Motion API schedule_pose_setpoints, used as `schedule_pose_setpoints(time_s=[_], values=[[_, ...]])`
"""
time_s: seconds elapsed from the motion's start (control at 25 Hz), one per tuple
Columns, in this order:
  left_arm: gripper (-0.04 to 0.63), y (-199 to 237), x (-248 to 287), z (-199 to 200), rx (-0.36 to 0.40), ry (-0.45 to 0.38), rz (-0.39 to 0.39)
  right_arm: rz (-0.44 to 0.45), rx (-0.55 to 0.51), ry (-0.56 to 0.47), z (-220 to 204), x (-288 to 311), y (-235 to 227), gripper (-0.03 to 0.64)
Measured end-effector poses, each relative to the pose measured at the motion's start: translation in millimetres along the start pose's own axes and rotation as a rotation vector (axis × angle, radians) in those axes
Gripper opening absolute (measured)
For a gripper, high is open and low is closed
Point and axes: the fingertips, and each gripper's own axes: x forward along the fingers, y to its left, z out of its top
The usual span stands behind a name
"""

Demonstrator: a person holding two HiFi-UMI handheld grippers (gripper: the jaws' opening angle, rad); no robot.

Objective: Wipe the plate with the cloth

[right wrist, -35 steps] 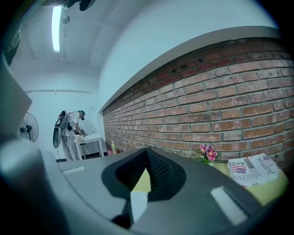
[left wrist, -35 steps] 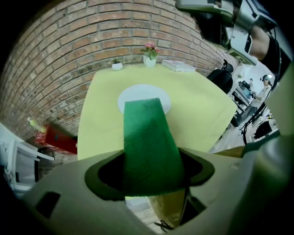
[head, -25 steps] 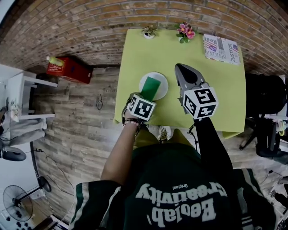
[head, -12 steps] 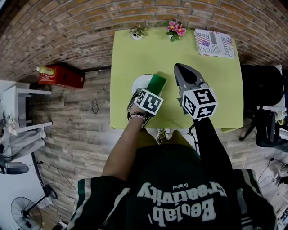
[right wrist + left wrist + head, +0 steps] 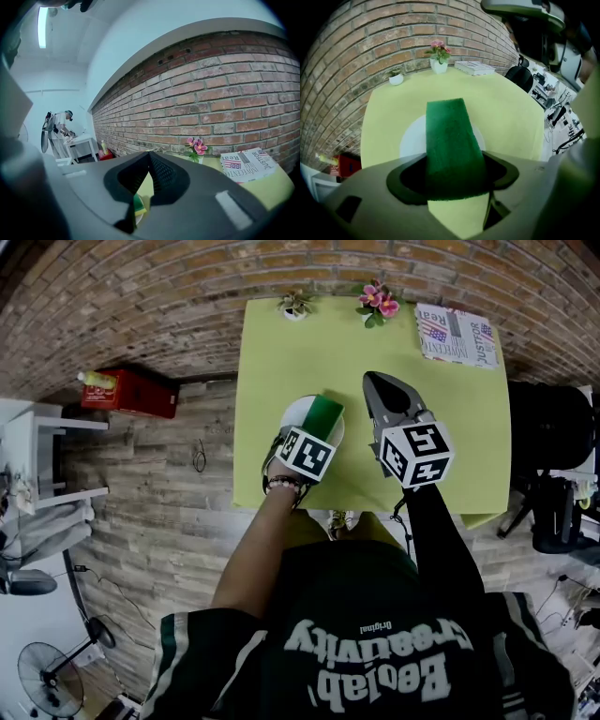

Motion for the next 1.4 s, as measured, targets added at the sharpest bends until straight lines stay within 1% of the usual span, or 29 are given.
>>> schedule_pose_setpoints(time_s=[0.2,0.36,0.52,0.6,0.68,0.92,1.04,1.2,1.4], values=[[0.35,21.3,-6.5,-12.0,-0.05,-0.003,0.021,0.023,-0.01,0.002,2.0,9.2,9.7,0.014],[0.35,46.0,-19.0,-25.6,-0.083,0.008,0.079,0.041,-0.016,0.004,3.4,15.1,17.2,0.014],[0.35,63.1,-26.2,-35.9,-0.135,-0.001,0.103,0.053,-0.021,0.005,4.1,19.3,24.6,0.014],[0.35,68.3,-28.6,-42.5,-0.174,-0.002,0.107,0.058,-0.023,0.005,4.3,20.0,28.3,0.014],[0.35,68.6,-27.4,-44.5,-0.189,-0.014,0.097,0.062,-0.026,0.004,4.3,20.0,30.9,0.014],[0.35,57.5,-33.5,-35.6,-0.158,-0.013,0.088,0.054,-0.026,-0.001,5.9,15.6,29.4,0.014],[0.35,40.9,-32.2,-25.4,-0.124,-0.028,0.061,0.046,-0.026,-0.005,6.7,11.2,27.9,0.014],[0.35,11.2,-23.2,-11.2,-0.072,-0.052,-0.002,0.031,-0.024,-0.008,6.7,4.3,22.8,0.014],[0.35,-10.7,-16.7,-2.0,-0.015,-0.043,-0.031,0.008,-0.018,-0.007,3.8,-5.0,14.4,0.014]])
